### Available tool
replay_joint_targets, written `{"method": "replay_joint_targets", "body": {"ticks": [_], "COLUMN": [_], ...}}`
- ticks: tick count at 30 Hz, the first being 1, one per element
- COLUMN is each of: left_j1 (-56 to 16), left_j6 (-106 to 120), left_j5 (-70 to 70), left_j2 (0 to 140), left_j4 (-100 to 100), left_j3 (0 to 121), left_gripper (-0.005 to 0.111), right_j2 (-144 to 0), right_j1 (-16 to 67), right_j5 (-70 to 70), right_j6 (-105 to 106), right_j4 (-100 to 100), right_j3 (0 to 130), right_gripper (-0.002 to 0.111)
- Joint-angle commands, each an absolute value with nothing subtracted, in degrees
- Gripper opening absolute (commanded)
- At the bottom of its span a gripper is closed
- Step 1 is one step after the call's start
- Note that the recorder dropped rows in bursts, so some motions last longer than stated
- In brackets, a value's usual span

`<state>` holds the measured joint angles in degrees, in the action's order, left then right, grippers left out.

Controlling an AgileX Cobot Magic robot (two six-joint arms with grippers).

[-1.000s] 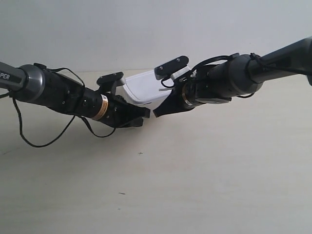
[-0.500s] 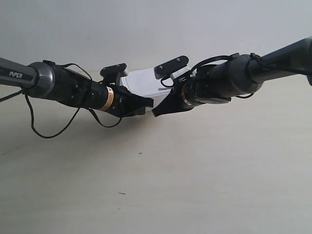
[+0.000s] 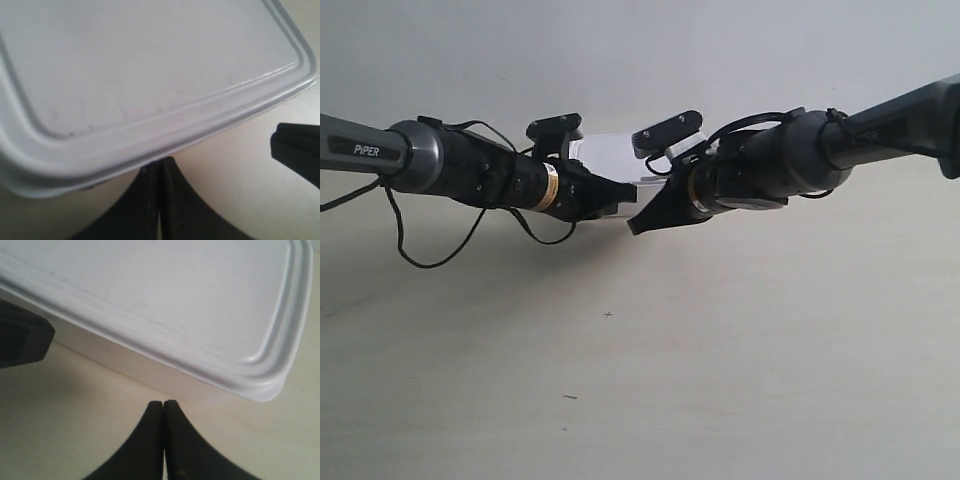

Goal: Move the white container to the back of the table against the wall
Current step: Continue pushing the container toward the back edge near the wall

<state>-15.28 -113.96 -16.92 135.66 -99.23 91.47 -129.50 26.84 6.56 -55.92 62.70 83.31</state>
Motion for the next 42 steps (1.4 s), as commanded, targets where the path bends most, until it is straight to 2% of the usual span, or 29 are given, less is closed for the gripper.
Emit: {"method": "replay_joint_targets", "body": {"ticks": [1, 11, 19, 42], "left_j1": [-14.9, -14.5, -11.1, -11.2], "left_j6": [-114.3, -114.2, -113.9, -114.3], "left_j5": [-16.8, -16.8, -20.9, -20.9], "left_j2": [137.3, 138.3, 138.6, 143.4], "left_j4": [-99.6, -99.9, -99.9, -99.9], "left_j3": [93.5, 96.1, 96.8, 104.4], "left_gripper": [0.000, 0.000, 0.000, 0.000], "right_j2": [-130.0, -132.4, -136.2, -139.4], "right_j1": [26.5, 26.5, 26.2, 26.2], "right_j5": [5.9, 9.1, 12.5, 12.3], "right_j6": [-55.4, -51.4, -48.8, -45.0], "right_j4": [63.3, 63.8, 63.5, 62.6], "right_j3": [84.4, 89.0, 93.5, 98.9], "right_gripper": [0.000, 0.000, 0.000, 0.000]}}
